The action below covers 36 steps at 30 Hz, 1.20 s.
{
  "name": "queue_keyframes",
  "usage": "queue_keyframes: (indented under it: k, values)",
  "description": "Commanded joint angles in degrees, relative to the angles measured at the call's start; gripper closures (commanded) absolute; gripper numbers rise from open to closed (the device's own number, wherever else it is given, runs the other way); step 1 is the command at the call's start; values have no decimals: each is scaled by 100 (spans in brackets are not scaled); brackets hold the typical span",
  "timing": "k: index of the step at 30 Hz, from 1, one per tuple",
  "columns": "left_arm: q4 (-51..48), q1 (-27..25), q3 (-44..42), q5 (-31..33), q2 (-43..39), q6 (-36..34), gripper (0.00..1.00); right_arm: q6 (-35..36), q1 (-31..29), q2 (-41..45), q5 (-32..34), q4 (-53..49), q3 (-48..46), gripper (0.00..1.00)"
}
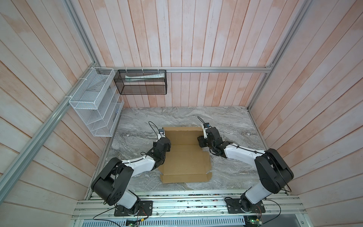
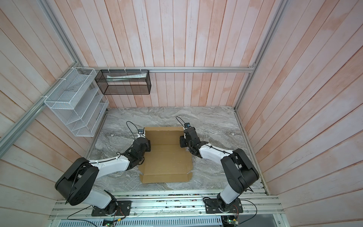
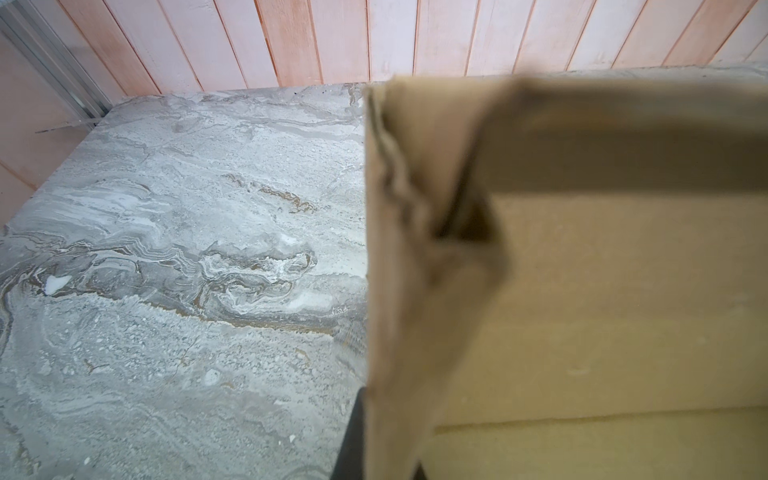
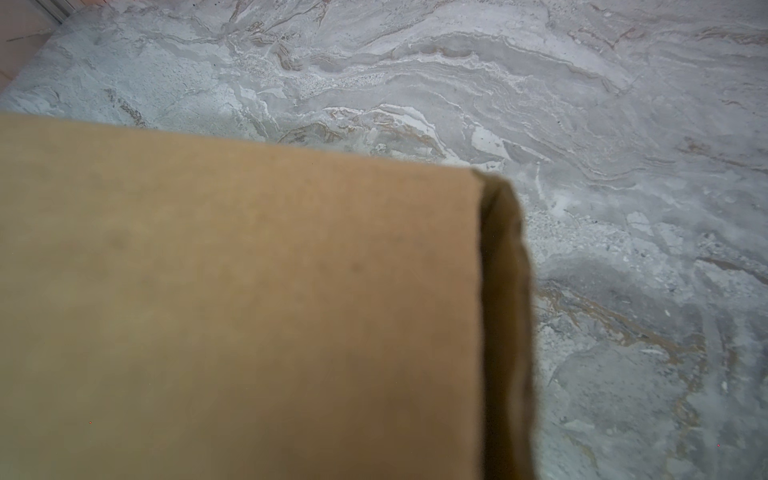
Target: Fold the paper box
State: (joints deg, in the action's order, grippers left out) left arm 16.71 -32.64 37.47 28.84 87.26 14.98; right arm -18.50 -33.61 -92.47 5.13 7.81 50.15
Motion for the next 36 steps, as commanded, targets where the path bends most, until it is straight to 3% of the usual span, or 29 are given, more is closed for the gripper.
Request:
queue_keyframes:
  k: [1,21,36]
  values:
    - [-512,76,344,-168,139,197,100,-88,-35,140,-230,-353,253,53]
    - [-1702,429,1140,-698,530,146,100,-393,111,75,-67,-1117,822,39]
    - [-2472,663,1913,-1313,1184,-220,100,-182,242,-64,8,-1663,1385,38]
